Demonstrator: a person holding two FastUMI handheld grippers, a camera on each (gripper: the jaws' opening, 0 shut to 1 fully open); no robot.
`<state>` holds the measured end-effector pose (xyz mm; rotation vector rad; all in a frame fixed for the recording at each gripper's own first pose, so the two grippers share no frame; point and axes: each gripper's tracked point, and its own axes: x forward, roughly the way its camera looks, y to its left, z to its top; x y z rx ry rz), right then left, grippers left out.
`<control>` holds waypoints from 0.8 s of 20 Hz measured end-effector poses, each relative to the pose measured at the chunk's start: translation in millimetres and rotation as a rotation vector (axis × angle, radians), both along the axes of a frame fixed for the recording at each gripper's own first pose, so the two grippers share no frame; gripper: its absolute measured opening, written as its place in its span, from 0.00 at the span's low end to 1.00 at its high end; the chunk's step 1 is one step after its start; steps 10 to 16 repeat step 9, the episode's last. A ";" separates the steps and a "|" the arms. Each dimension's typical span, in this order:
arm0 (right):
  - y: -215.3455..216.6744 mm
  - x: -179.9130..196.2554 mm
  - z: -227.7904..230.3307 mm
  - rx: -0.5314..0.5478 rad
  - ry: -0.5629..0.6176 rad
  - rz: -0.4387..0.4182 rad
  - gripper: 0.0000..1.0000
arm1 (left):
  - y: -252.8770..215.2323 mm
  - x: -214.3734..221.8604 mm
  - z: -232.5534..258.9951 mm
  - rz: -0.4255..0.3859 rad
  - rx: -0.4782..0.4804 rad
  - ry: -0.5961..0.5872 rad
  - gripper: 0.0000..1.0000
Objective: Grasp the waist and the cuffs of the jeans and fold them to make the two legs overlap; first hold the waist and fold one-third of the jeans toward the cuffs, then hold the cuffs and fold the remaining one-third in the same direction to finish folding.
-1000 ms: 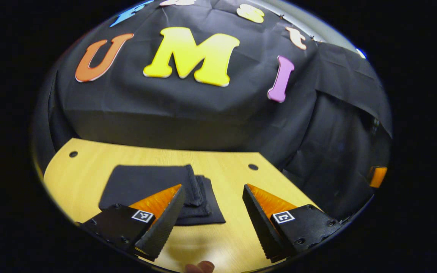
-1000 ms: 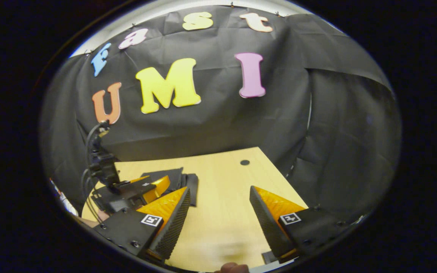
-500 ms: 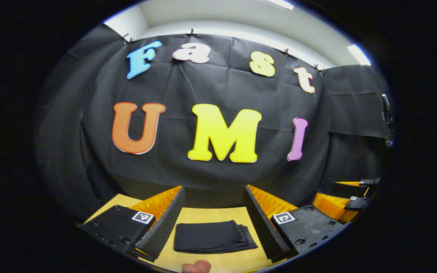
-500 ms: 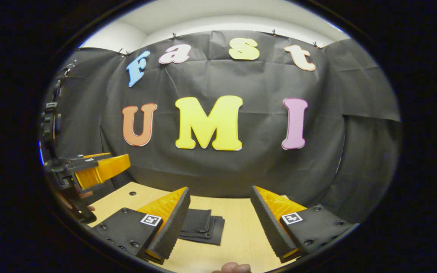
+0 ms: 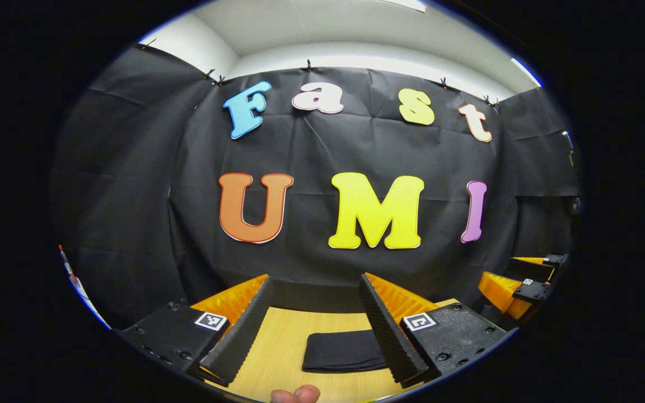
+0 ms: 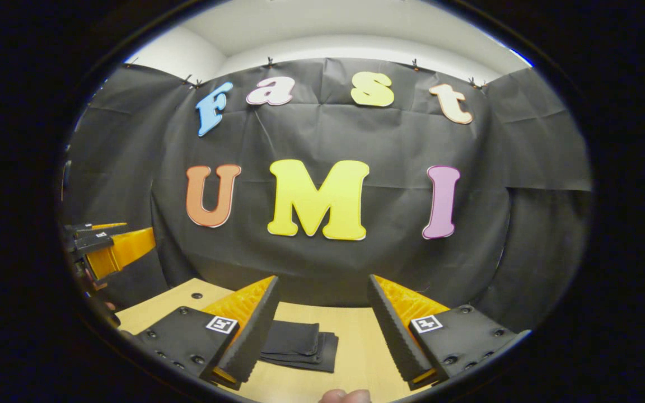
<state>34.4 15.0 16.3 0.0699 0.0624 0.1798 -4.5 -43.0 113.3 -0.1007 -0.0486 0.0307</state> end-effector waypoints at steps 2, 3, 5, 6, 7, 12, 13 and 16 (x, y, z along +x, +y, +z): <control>5.5 -6.6 2.8 -0.006 -0.012 0.006 0.94 | 4.4 -2.4 -0.2 0.005 0.003 -0.003 0.98; 8.1 -8.7 3.3 -0.009 -0.018 0.016 0.94 | 3.1 -1.5 -1.3 -0.002 0.000 0.001 0.98; 16.9 -10.8 3.1 -0.005 -0.020 0.032 0.94 | 3.4 -1.2 -4.7 -0.014 0.000 0.021 0.98; 16.4 -11.6 2.0 -0.010 -0.021 0.030 0.94 | 4.1 -1.0 -4.3 -0.020 -0.004 0.030 0.98; 16.0 -10.0 3.6 -0.010 -0.027 0.026 0.96 | 5.0 -2.1 -4.7 -0.023 -0.006 0.032 0.98; 16.3 -10.1 3.7 0.004 -0.027 0.020 0.99 | 8.8 -2.2 -0.4 -0.019 -0.005 0.032 0.98; 16.3 -10.1 3.7 0.004 -0.027 0.020 0.99 | 8.8 -2.2 -0.4 -0.019 -0.005 0.032 0.98; 16.3 -10.1 3.7 0.004 -0.027 0.020 0.99 | 8.8 -2.2 -0.4 -0.019 -0.005 0.032 0.98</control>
